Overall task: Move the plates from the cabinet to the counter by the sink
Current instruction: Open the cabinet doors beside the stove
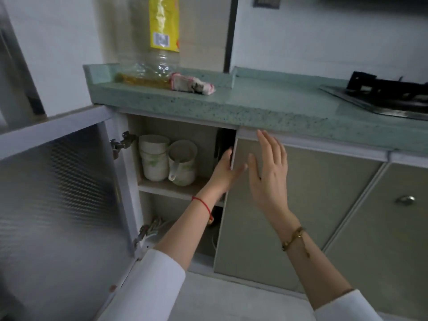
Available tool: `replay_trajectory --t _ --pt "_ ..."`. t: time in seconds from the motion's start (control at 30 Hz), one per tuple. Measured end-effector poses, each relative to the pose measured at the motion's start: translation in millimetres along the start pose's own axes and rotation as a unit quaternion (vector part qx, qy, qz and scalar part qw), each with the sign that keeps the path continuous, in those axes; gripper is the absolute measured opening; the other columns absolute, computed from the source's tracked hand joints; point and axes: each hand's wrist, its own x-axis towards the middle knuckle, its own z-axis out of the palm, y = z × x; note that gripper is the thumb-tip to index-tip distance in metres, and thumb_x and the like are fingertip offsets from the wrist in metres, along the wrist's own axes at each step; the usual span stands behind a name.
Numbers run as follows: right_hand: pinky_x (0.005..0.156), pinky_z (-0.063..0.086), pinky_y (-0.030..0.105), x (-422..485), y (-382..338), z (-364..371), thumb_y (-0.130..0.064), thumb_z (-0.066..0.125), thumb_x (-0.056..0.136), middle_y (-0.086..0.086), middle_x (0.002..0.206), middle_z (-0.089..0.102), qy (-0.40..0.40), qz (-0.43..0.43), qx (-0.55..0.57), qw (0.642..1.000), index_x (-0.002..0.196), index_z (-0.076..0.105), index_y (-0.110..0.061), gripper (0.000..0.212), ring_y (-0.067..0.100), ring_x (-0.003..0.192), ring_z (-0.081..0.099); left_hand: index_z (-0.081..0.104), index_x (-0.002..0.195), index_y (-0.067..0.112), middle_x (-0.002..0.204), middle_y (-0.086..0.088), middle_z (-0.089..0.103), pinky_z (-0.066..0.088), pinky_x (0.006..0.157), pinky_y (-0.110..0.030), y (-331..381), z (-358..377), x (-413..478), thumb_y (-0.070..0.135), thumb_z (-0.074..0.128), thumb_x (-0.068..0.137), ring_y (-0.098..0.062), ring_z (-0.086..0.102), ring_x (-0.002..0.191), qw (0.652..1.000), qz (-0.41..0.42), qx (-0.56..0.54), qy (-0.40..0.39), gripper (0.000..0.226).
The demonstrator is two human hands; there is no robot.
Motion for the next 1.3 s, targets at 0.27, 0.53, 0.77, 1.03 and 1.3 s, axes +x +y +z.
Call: replay_trajectory --t 0.27,0.53,0.77,1.03,1.3 --pt "0.121 0.022 0.047 -3 -13 7 -0.027 0.038 0.102 -0.004 0.159 0.031 0.007 0.024 -0.047 0.999 0.152 0.029 -0.022 0.052 0.021 0.151 0.015 0.039 0.144 0.006 0.142 -0.01 0.054 0.043 0.111 -0.044 -18 -16 0 0.009 0.054 0.097 -0.023 0.054 0.129 0.998 0.058 0.02 -0.028 0.049" --pt "0.112 0.036 0.036 -34 -46 -7 -0.03 0.049 0.099 -0.001 0.147 0.039 0.081 0.04 -0.051 0.995 0.14 0.046 -0.02 0.043 0.019 0.136 0.035 0.052 0.125 0.011 0.116 -0.003 0.063 0.054 0.085 -0.021 -10 -26 -74 0.002 0.056 0.096 -0.007 0.064 0.101 0.982 0.108 -0.124 -0.093 0.031" --pt "0.103 0.041 0.029 -73 -68 -67 -0.03 0.064 0.089 0.002 0.124 0.052 0.2 0.062 -0.047 0.977 0.117 0.057 -0.009 0.036 0.02 0.121 0.047 0.059 0.114 0.017 0.107 0.002 0.071 0.056 0.082 -0.025 -5 -1 -147 0.016 0.05 0.087 -0.018 0.069 0.101 0.934 0.128 -0.269 -0.196 0.028" --pt "0.086 0.055 0.03 -118 -72 -131 -0.027 0.056 0.095 0.005 0.124 0.058 0.2 0.164 0.018 0.966 0.123 0.056 -0.012 0.032 0.018 0.112 0.061 0.061 0.122 0.027 0.117 -0.005 0.066 0.054 0.091 -0.051 -5 35 -177 0.03 0.057 0.087 -0.029 0.063 0.112 0.907 0.148 -0.293 -0.264 0.035" --pt "0.082 0.057 0.036 -147 -60 -177 -0.026 0.049 0.099 0.005 0.127 0.059 0.213 0.191 -0.01 0.958 0.139 0.047 -0.026 0.04 0.024 0.112 0.063 0.061 0.129 0.018 0.136 0.0 0.057 0.047 0.106 -0.049 12 83 -203 0.025 0.05 0.09 -0.022 0.054 0.129 0.884 0.222 -0.242 -0.333 0.042"
